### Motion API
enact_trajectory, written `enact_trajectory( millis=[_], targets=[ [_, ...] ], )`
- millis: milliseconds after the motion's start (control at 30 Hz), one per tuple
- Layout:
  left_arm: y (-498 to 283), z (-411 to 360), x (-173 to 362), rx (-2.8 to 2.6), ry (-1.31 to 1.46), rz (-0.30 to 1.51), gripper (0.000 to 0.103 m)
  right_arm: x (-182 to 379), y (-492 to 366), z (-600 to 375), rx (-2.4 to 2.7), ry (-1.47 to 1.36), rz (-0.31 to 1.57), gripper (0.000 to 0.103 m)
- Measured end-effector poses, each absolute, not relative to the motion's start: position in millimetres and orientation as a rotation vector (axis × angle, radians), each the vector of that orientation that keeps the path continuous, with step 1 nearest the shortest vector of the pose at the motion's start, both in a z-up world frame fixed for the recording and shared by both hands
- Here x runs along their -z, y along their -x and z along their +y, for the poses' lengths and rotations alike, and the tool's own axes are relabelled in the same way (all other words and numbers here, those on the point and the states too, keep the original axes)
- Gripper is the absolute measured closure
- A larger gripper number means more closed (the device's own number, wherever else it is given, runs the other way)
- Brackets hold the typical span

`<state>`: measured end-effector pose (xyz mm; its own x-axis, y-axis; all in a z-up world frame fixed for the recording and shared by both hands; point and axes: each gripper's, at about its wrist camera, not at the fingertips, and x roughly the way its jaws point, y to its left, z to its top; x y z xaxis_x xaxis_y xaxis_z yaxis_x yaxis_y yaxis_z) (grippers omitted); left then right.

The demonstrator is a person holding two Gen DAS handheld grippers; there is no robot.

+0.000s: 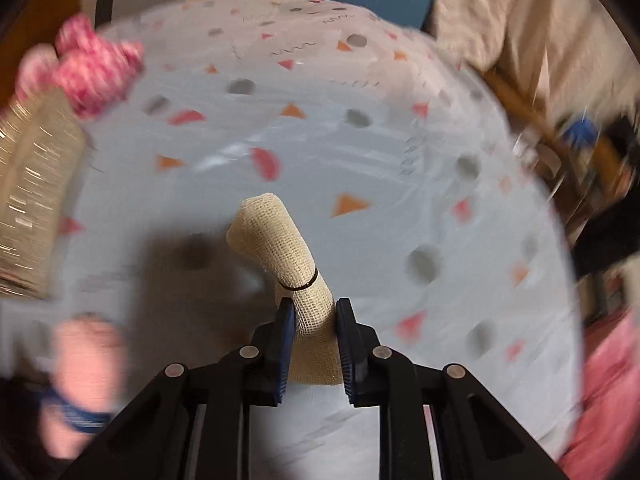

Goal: Organize soft objects
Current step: 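Grasp the beige mesh bandage roll with right gripper while left holds the towel, then carry the pink towel into the gold tray and open left gripper while right holds the bandage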

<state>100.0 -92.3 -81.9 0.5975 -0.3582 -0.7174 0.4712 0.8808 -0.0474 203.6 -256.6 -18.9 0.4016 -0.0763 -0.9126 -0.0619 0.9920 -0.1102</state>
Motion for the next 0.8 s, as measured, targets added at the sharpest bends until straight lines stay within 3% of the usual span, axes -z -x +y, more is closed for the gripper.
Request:
enact_trajectory(
  millis=[233, 800],
  targets=[
    [-98.4, -87.1, 79.6, 0.485, -0.13, 0.806, 0.064, 37.8, -179.7, -249.8, -0.052, -0.105, 1.129, 0.083],
    [-61.9, -62.2, 58.0, 0.501, -0.018, 0.877, 0.068, 41.3, -186.1, -241.1, -0.076, 0.027, 1.073, 0.081]
  ],
)
